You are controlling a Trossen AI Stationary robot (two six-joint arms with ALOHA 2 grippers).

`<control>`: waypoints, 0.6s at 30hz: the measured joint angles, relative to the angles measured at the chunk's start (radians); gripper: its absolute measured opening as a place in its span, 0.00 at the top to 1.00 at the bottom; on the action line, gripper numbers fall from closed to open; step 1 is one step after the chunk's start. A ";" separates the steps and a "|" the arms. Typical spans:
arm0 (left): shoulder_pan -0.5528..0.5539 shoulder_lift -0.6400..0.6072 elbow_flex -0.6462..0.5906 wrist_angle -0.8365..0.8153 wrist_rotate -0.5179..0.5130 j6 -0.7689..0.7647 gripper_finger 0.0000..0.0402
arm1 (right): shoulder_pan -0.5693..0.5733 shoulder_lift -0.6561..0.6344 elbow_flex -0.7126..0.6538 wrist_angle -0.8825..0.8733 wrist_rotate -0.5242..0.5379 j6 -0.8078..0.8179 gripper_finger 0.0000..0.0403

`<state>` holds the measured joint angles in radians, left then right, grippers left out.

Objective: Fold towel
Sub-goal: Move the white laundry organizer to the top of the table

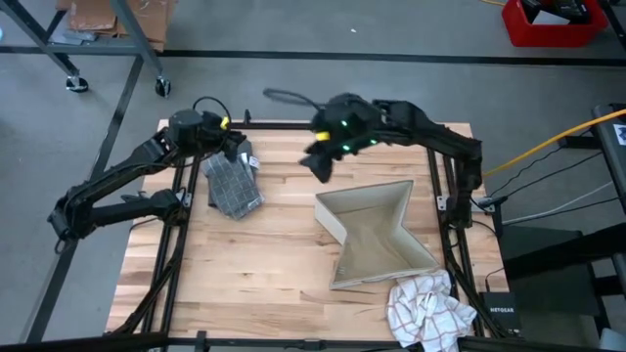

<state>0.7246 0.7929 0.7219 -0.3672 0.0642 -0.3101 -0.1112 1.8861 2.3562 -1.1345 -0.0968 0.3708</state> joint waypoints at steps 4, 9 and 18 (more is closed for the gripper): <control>-0.020 0.000 0.000 -0.005 0.000 0.004 0.72 | 0.033 -0.019 0.000 -0.223 0.131 -0.037 0.52; -0.032 0.001 0.000 -0.043 0.000 0.004 0.72 | 0.062 -0.019 -0.029 -0.401 0.150 -0.135 0.52; -0.033 0.001 0.000 -0.148 0.000 0.004 0.72 | 0.068 -0.017 -0.105 -0.434 0.148 -0.246 0.52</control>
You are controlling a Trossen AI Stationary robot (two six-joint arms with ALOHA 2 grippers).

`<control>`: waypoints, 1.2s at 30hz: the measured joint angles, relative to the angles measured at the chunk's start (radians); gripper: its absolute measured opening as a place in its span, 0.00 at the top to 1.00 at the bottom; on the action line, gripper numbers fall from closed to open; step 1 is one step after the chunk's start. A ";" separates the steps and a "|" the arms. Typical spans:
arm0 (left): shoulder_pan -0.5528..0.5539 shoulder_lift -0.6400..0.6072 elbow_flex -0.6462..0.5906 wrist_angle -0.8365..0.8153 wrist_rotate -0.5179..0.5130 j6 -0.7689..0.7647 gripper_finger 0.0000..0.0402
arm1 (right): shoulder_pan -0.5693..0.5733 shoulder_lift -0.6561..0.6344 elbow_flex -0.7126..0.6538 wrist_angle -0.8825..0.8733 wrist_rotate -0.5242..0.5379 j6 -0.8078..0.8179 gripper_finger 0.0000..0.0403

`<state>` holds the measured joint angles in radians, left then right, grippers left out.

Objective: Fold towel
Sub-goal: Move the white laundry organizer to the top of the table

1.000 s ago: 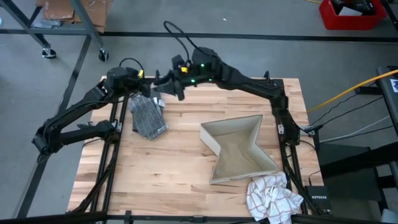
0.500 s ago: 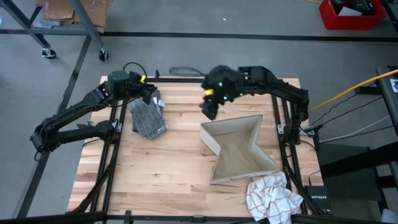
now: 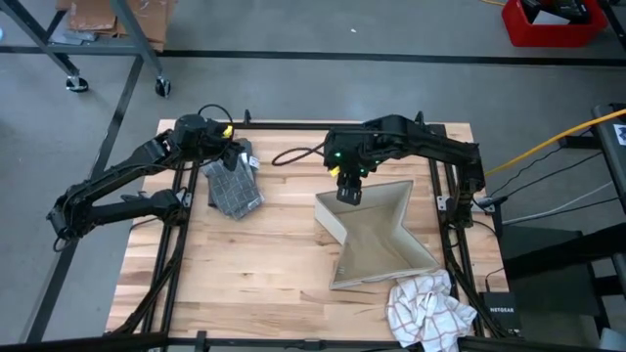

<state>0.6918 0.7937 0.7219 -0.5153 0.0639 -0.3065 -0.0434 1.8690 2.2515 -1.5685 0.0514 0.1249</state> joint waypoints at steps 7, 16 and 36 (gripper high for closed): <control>0.001 0.000 0.000 -0.030 0.000 0.000 0.72 | 0.000 0.001 -0.120 -0.003 -0.037 -0.085 0.52; 0.000 0.000 0.000 -0.029 0.000 0.000 0.72 | -0.002 0.000 -0.289 -0.003 -0.032 -0.080 0.52; 0.001 0.000 0.000 -0.027 -0.001 -0.011 0.72 | -0.068 0.001 -0.395 0.005 0.287 -0.182 0.95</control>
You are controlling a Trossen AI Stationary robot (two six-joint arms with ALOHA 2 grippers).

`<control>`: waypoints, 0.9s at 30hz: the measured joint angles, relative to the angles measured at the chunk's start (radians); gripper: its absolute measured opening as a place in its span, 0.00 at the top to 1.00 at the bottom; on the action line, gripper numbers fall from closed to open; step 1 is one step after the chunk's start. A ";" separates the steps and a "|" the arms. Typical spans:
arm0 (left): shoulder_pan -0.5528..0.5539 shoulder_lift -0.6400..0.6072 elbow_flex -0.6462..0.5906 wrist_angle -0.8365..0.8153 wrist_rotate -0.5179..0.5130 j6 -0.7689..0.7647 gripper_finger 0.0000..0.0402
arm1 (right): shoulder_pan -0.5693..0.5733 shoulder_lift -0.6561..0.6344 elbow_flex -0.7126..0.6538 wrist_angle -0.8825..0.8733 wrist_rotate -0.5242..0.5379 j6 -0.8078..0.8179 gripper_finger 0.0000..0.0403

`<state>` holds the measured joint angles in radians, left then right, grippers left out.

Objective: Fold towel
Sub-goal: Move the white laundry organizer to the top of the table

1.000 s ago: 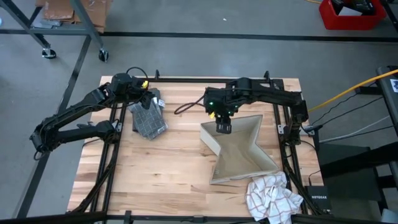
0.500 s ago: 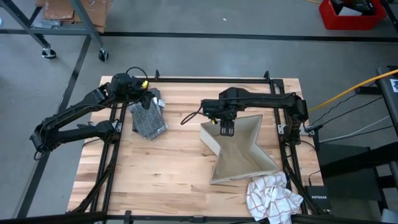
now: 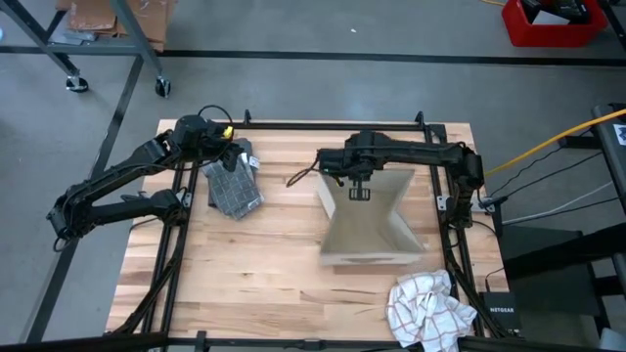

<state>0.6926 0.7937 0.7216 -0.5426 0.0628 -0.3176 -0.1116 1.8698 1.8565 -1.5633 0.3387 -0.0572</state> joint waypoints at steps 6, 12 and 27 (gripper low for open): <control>0.000 0.000 0.000 0.000 0.000 -0.027 0.72 | -0.107 0.000 0.000 0.030 0.029 -0.071 0.90; 0.000 0.000 0.000 0.000 0.000 -0.027 0.72 | -0.238 0.000 0.000 0.103 0.028 -0.221 0.97; 0.000 0.000 0.000 0.000 0.000 -0.029 0.72 | -0.526 0.000 0.000 0.336 -0.010 -0.445 0.90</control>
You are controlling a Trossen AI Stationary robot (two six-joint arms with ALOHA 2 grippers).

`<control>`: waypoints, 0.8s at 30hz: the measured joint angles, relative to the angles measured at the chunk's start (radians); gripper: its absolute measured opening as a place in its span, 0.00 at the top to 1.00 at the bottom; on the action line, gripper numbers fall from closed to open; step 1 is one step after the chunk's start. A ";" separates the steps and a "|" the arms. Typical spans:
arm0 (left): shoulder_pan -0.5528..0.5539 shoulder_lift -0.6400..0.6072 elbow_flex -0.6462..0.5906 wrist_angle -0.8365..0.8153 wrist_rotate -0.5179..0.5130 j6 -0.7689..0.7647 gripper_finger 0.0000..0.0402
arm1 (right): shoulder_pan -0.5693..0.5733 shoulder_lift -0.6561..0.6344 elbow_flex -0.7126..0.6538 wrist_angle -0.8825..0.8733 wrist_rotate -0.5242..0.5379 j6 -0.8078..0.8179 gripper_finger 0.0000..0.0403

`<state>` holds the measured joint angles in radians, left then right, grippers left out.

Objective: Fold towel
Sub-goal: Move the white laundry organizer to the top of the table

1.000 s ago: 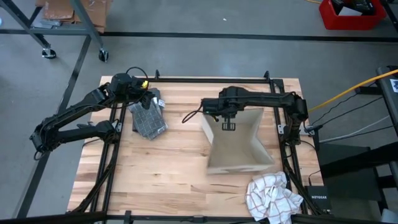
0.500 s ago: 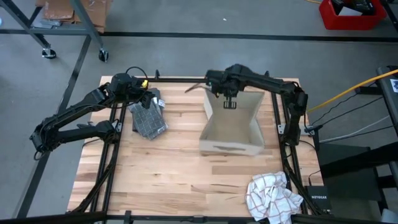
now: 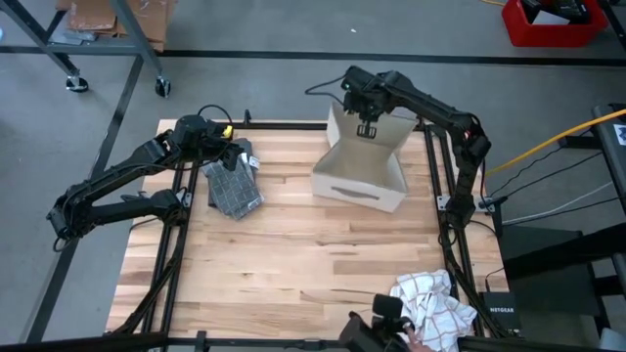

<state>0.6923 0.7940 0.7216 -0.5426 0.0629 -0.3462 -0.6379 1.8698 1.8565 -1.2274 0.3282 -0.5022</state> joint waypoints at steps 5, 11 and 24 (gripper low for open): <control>0.000 0.000 0.000 0.000 0.000 0.000 0.72 | -0.018 0.000 0.000 -0.003 -0.015 -0.004 0.90; 0.000 0.000 0.000 0.000 0.000 0.001 0.72 | -0.016 0.000 0.000 -0.002 -0.091 0.004 0.90; 0.000 0.000 0.000 0.010 -0.023 0.121 0.72 | -0.016 0.000 0.000 -0.031 -0.022 0.034 0.90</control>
<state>0.6926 0.7944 0.7212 -0.5326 0.0398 -0.2249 -0.6540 1.8698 1.8565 -1.2584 0.3057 -0.4684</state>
